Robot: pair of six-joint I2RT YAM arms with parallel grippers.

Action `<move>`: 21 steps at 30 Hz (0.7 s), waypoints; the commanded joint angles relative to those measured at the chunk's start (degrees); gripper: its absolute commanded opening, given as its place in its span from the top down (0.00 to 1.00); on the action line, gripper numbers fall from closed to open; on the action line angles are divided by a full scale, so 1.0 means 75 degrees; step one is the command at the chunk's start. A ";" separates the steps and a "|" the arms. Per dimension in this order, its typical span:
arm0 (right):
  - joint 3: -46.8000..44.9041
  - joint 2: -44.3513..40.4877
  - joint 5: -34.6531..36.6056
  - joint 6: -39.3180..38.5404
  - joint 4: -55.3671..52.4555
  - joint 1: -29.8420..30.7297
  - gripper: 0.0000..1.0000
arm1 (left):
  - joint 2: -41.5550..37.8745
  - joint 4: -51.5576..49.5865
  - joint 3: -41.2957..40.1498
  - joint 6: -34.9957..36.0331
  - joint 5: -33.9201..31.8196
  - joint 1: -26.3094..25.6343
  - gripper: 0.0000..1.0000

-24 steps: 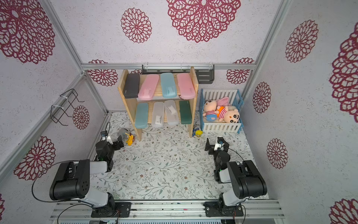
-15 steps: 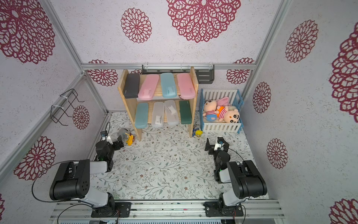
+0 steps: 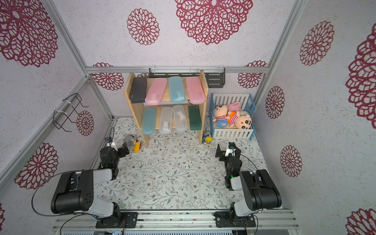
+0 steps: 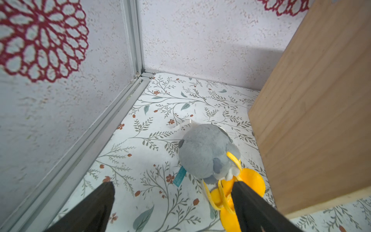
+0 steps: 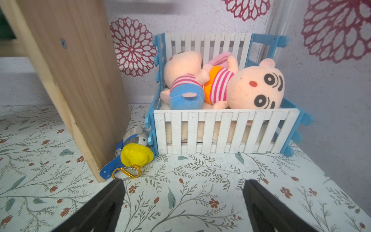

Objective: Remove the pencil cases from the shelf
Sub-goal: Pick up the pencil case from the shelf.

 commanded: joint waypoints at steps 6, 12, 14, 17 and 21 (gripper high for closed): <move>0.2195 -0.2034 0.1577 0.1600 -0.5014 0.0401 0.01 | -0.3623 -0.3001 0.0356 -0.3729 0.1720 -0.0119 0.03; 0.2857 -0.2523 0.1493 0.1982 -0.6894 0.1203 0.01 | -0.4777 -0.1275 -0.0758 -0.8042 0.3364 -0.0214 0.03; 0.3110 -0.2430 0.1426 0.1979 -0.7259 0.1418 0.01 | -0.4804 -0.0691 -0.0958 -0.8913 0.3449 -0.0309 0.03; 0.3642 -0.2118 0.1402 0.2030 -0.7857 0.1564 0.01 | -0.4538 -0.0596 -0.0941 -0.9693 0.3466 -0.0594 0.03; 0.4023 -0.1910 0.1291 0.2180 -0.8143 0.1618 0.01 | -0.3607 0.0486 -0.0835 -0.9919 0.3467 -0.1251 0.03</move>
